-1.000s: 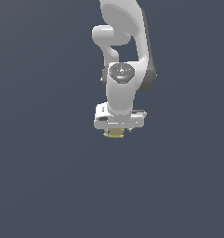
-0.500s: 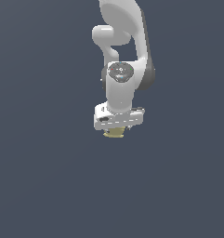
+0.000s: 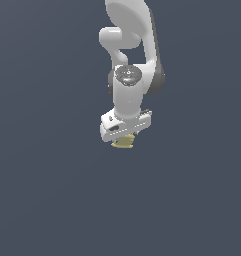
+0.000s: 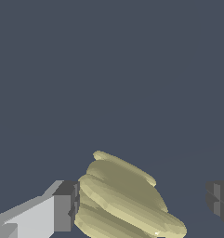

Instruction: Pick up the object and move it to a goal position.

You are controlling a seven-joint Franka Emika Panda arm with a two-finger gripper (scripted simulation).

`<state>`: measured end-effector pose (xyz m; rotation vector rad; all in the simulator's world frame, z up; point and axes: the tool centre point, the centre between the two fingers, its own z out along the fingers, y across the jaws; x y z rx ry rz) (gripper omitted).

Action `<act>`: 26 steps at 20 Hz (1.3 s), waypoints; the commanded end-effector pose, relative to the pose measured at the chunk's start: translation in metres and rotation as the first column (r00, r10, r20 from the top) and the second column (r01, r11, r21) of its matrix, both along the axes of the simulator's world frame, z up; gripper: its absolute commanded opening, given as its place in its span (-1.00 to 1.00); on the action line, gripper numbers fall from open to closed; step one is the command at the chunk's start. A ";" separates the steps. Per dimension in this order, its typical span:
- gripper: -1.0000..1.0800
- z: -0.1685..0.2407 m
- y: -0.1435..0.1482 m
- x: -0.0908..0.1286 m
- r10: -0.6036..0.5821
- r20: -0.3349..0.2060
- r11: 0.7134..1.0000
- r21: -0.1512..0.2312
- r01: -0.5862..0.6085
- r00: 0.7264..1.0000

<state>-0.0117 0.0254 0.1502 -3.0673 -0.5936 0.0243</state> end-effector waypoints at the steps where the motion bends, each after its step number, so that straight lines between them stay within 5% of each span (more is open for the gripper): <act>1: 0.92 0.000 -0.001 -0.003 0.067 0.002 0.998 0.001 -0.067 0.998; 13: 0.92 -0.001 -0.005 -0.018 0.375 0.011 0.927 0.001 -0.375 0.927; 26: 0.92 -0.003 -0.009 -0.035 0.666 0.018 0.746 -0.004 -0.666 0.746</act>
